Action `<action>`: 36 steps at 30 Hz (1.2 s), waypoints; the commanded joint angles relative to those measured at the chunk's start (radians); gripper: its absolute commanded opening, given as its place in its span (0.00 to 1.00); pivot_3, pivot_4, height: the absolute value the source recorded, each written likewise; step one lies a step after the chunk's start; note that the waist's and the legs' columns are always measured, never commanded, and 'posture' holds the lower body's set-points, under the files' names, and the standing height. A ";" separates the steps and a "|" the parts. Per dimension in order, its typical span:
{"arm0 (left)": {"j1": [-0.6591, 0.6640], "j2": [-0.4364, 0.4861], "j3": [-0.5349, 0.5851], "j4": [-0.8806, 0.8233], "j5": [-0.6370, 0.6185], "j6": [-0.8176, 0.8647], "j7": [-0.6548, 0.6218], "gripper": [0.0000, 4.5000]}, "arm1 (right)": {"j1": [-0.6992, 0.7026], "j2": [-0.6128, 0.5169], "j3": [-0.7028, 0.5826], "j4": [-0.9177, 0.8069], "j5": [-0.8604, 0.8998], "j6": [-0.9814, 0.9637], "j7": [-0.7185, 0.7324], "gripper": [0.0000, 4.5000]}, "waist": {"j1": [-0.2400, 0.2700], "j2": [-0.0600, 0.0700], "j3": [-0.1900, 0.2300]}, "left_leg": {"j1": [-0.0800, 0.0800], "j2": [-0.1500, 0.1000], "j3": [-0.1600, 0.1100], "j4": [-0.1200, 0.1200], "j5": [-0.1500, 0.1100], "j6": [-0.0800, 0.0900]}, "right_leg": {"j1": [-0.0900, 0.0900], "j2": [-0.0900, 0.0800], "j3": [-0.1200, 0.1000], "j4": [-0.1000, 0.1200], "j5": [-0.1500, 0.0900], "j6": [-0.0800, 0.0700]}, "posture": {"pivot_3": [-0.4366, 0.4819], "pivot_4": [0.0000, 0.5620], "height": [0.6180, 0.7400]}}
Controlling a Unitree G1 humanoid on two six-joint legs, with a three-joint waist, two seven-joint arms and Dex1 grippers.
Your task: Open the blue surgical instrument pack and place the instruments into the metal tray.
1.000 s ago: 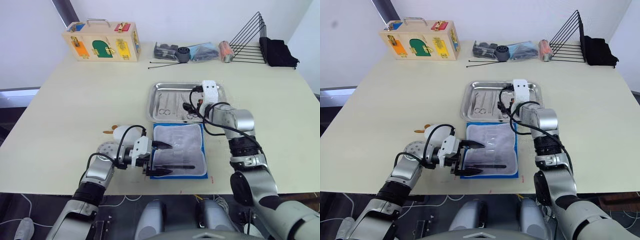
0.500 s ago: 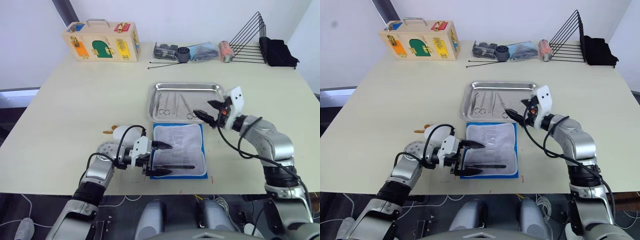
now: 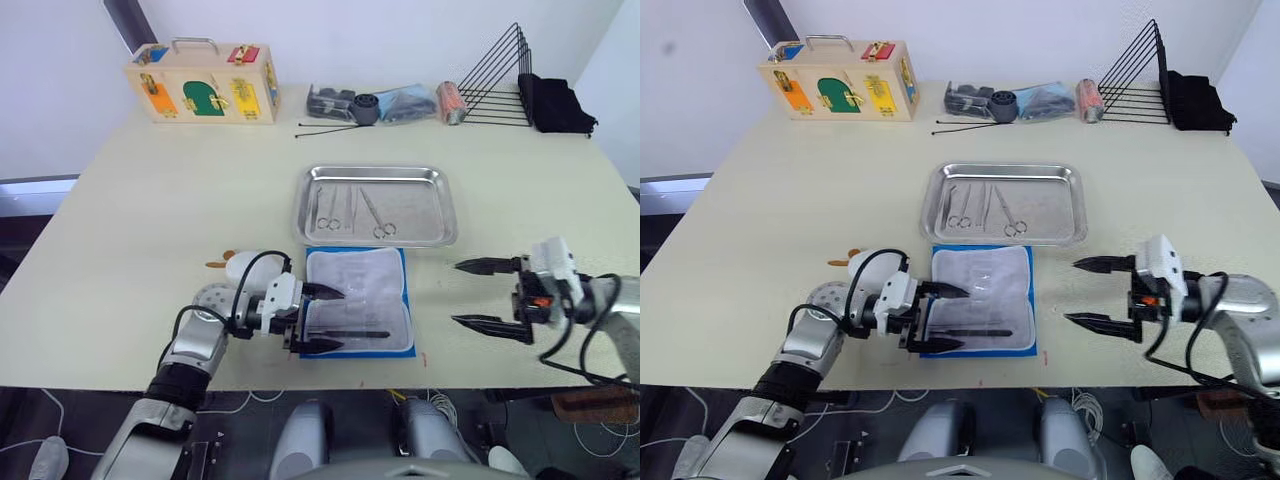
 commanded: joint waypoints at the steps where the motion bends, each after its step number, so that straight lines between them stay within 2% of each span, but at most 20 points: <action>1: 0.035 0.015 -0.034 0.060 0.030 0.004 -0.032 1.00 | 0.001 -0.061 -0.087 0.002 0.081 -0.012 0.087 1.00 | 0.000 0.000 0.000 | 0.000 0.000 0.000 0.000 0.000 0.000 | 0.000 0.000 0.000 0.000 0.000 0.000 | 0.48 0.27 1.00; 9: 0.023 0.023 -0.030 0.097 0.028 -0.023 -0.060 1.00 | 0.004 -0.161 -0.197 0.057 0.138 -0.015 0.182 1.00 | -0.001 0.000 0.000 | 0.001 0.000 0.000 0.000 0.000 0.000 | 0.000 0.001 0.000 0.001 0.000 0.000 | 0.48 0.27 1.00; 16: 0.011 0.024 -0.029 0.124 0.031 -0.039 -0.078 1.00 | -0.006 -0.175 -0.203 0.053 0.145 -0.011 0.187 1.00 | -0.002 0.001 0.000 | 0.001 0.001 0.000 0.000 0.000 0.000 | 0.000 0.001 0.001 0.001 0.000 0.000 | 0.48 0.27 1.00; 28: 0.001 0.023 -0.029 0.138 0.035 -0.047 -0.083 1.00 | -0.044 -0.098 -0.105 -0.029 0.139 -0.005 0.094 1.00 | -0.001 0.001 -0.001 | 0.002 0.001 0.000 0.000 0.000 0.000 | 0.000 0.002 0.002 0.002 0.000 0.000 | 0.48 0.27 1.00; 36: 0.000 0.025 -0.031 0.127 0.036 -0.041 -0.083 1.00 | -0.074 0.026 0.065 -0.087 0.026 -0.045 -0.051 1.00 | -0.001 0.001 -0.001 | 0.002 0.001 0.000 0.000 0.000 0.000 | 0.000 0.002 0.002 0.002 0.000 0.000 | 0.48 0.27 1.00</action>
